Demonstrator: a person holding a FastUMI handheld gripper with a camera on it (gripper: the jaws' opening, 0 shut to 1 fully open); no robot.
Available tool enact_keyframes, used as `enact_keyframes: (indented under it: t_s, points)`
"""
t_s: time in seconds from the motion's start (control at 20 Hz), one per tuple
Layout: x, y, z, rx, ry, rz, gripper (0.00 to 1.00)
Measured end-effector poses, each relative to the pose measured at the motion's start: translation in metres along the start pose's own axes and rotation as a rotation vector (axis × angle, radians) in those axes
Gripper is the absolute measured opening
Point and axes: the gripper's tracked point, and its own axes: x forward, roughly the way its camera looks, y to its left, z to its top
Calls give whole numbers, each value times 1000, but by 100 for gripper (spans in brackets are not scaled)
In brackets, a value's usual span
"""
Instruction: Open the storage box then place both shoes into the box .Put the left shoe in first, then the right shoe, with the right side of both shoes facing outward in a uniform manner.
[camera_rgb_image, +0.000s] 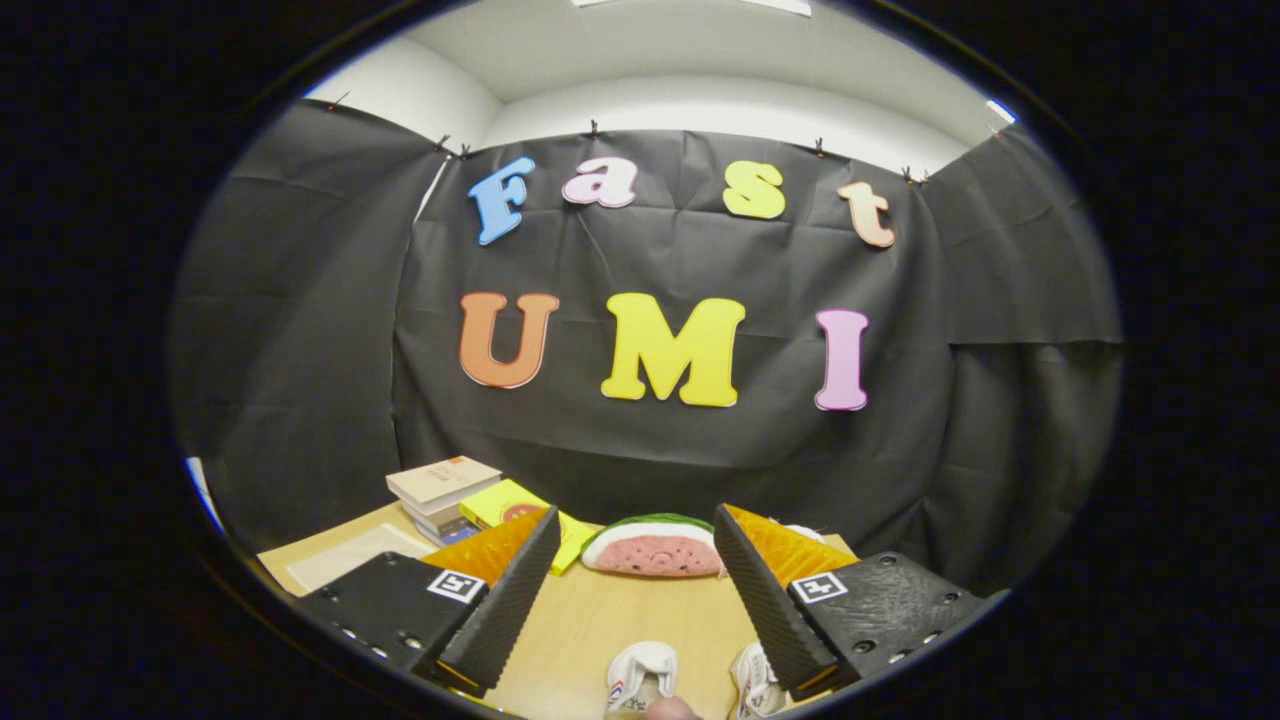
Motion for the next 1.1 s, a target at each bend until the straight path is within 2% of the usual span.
enact_keyframes:
  t_s: [0.35, 0.55, 1.1]
  points:
    - [0, 11, -22, 24, 51, 55, 95]
    - [2, 26, -46, 96, 97, 98, 95]
    - [7, 123, -139, 246, 284, 315, 95]
